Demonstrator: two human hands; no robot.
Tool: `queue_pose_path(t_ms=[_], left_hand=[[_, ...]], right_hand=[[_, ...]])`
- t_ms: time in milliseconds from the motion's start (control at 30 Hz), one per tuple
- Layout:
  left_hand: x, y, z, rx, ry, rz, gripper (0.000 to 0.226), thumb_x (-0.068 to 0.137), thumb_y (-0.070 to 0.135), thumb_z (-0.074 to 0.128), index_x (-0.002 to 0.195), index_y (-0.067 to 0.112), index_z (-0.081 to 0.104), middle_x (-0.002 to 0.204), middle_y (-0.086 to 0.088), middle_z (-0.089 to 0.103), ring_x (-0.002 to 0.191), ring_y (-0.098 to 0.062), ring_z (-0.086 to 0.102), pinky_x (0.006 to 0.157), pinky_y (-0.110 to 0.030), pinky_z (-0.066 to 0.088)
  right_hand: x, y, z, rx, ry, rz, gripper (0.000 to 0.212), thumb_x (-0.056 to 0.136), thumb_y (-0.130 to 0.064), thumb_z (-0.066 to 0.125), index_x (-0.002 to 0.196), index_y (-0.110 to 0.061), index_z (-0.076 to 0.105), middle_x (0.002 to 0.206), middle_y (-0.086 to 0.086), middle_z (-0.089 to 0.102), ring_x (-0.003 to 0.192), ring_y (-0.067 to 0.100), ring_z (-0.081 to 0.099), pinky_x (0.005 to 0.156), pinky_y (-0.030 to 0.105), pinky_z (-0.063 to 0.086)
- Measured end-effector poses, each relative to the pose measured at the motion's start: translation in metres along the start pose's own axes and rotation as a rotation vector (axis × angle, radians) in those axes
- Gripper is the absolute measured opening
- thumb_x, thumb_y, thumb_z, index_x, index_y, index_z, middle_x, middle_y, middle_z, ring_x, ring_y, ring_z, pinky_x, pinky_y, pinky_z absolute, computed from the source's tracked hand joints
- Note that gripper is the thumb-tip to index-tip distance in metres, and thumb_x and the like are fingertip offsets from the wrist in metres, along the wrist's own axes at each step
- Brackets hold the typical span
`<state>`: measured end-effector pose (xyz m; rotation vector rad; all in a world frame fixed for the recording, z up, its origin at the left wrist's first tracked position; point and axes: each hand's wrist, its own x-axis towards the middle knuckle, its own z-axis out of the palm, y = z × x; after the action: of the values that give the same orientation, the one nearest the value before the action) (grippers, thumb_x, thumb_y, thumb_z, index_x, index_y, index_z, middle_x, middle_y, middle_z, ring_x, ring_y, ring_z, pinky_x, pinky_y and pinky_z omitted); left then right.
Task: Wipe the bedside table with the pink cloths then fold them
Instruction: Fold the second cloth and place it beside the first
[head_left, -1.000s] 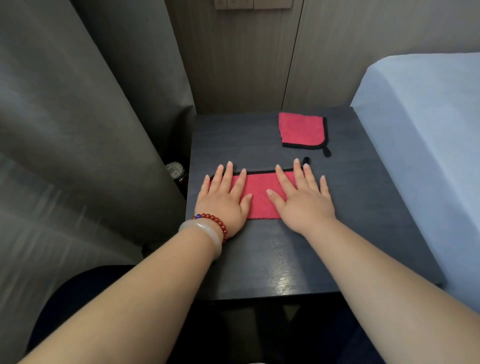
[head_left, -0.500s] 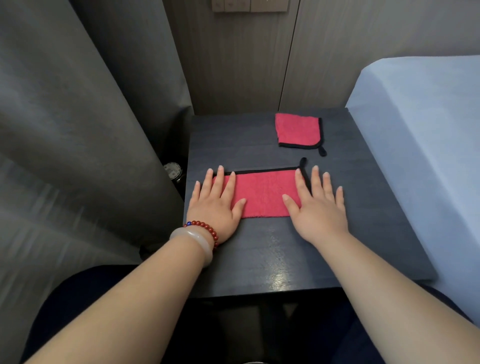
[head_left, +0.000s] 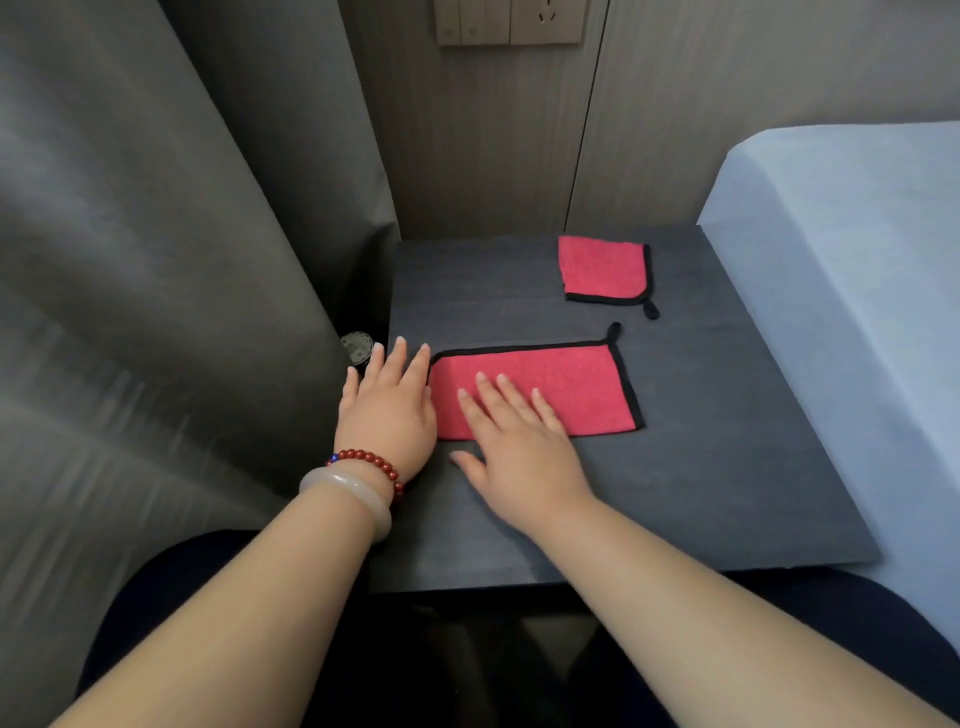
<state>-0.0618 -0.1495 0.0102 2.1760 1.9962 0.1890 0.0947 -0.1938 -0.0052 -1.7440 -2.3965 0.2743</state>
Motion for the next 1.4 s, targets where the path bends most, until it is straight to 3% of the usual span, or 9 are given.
queue_pose_path(t_ms=[267, 433, 600, 833, 1000, 1100, 1200, 1333, 1400], left_hand=[[0.011, -0.009, -0.016, 0.150, -0.156, 0.325, 0.054, 0.100, 0.022, 0.032, 0.151, 0.036, 0.022, 0.162, 0.008, 0.006, 0.149, -0.018, -0.003, 0.118, -0.045, -0.002], [-0.016, -0.008, -0.005, 0.167, -0.279, 0.562, 0.067, 0.088, 0.056, 0.012, 0.150, 0.036, 0.027, 0.159, 0.012, 0.018, 0.148, -0.015, 0.011, 0.118, -0.044, 0.002], [-0.033, -0.006, 0.009, 0.177, -0.069, 0.791, 0.051, 0.087, 0.043, 0.043, 0.134, 0.028, 0.056, 0.141, 0.003, 0.053, 0.134, -0.021, 0.044, 0.113, -0.050, 0.028], [-0.030, 0.011, 0.020, 0.219, 0.121, 0.852, 0.035, 0.090, 0.031, 0.044, 0.112, 0.022, 0.071, 0.119, 0.001, 0.068, 0.113, -0.023, 0.062, 0.105, -0.051, 0.040], [-0.031, 0.011, 0.019, 0.229, 0.187, 0.837, 0.028, 0.091, 0.026, 0.047, 0.106, 0.020, 0.069, 0.112, 0.002, 0.070, 0.113, -0.023, 0.062, 0.106, -0.058, 0.036], [-0.036, 0.010, 0.018, 0.200, 0.160, 0.832, 0.034, 0.091, 0.042, 0.048, 0.109, 0.021, 0.068, 0.111, 0.004, 0.069, 0.115, -0.022, 0.061, 0.107, -0.058, 0.034], [-0.036, 0.011, 0.024, 0.199, 0.176, 0.819, 0.036, 0.090, 0.041, 0.047, 0.111, 0.023, 0.068, 0.110, 0.005, 0.069, 0.116, -0.022, 0.060, 0.109, -0.057, 0.032], [-0.028, 0.016, 0.026, 0.158, 0.260, 0.826, 0.031, 0.090, 0.025, 0.042, 0.106, 0.021, 0.069, 0.105, 0.004, 0.070, 0.115, -0.023, 0.061, 0.109, -0.056, 0.031], [-0.024, 0.021, 0.022, 0.166, 0.289, 0.840, 0.032, 0.090, 0.022, 0.042, 0.109, 0.020, 0.068, 0.115, 0.002, 0.068, 0.120, -0.025, 0.058, 0.109, -0.058, 0.030]], right_hand=[[0.007, 0.005, 0.019, 0.022, 0.083, -0.095, 0.042, 0.081, -0.010, 0.062, 0.122, -0.020, 0.063, 0.132, 0.001, 0.060, 0.128, 0.026, 0.051, 0.108, 0.049, 0.032], [-0.028, 0.051, 0.005, 0.156, 0.087, -0.253, 0.034, 0.090, -0.022, 0.043, 0.112, -0.019, 0.068, 0.127, -0.001, 0.064, 0.125, 0.021, 0.054, 0.108, 0.047, 0.035], [-0.063, 0.075, -0.006, 0.259, 0.102, -0.264, 0.030, 0.094, -0.027, 0.044, 0.115, -0.025, 0.065, 0.129, -0.011, 0.060, 0.131, 0.008, 0.045, 0.113, 0.040, 0.026], [-0.078, 0.052, -0.014, -0.062, 0.142, -0.223, 0.043, 0.084, -0.049, 0.056, 0.119, -0.027, 0.063, 0.130, -0.009, 0.060, 0.131, 0.014, 0.047, 0.110, 0.050, 0.027], [-0.074, 0.036, -0.011, -0.204, 0.351, -0.194, 0.023, 0.088, -0.024, 0.057, 0.107, -0.021, 0.070, 0.122, -0.004, 0.065, 0.124, 0.020, 0.054, 0.111, 0.055, 0.027], [-0.078, 0.034, -0.008, -0.196, 0.477, -0.142, 0.019, 0.088, -0.014, 0.054, 0.096, -0.017, 0.071, 0.103, -0.003, 0.071, 0.112, 0.020, 0.062, 0.109, 0.054, 0.031], [-0.082, 0.033, -0.007, -0.165, 0.477, -0.084, 0.019, 0.086, -0.015, 0.056, 0.100, -0.017, 0.068, 0.097, -0.004, 0.071, 0.102, 0.017, 0.066, 0.108, 0.050, 0.034], [-0.084, 0.030, -0.009, -0.187, 0.405, -0.059, 0.033, 0.089, -0.037, 0.058, 0.117, -0.021, 0.063, 0.108, -0.006, 0.068, 0.106, 0.016, 0.063, 0.106, 0.051, 0.036], [-0.083, 0.034, -0.008, -0.210, 0.413, -0.071, 0.032, 0.088, -0.030, 0.060, 0.118, -0.020, 0.063, 0.108, -0.005, 0.069, 0.107, 0.017, 0.063, 0.107, 0.054, 0.033]])
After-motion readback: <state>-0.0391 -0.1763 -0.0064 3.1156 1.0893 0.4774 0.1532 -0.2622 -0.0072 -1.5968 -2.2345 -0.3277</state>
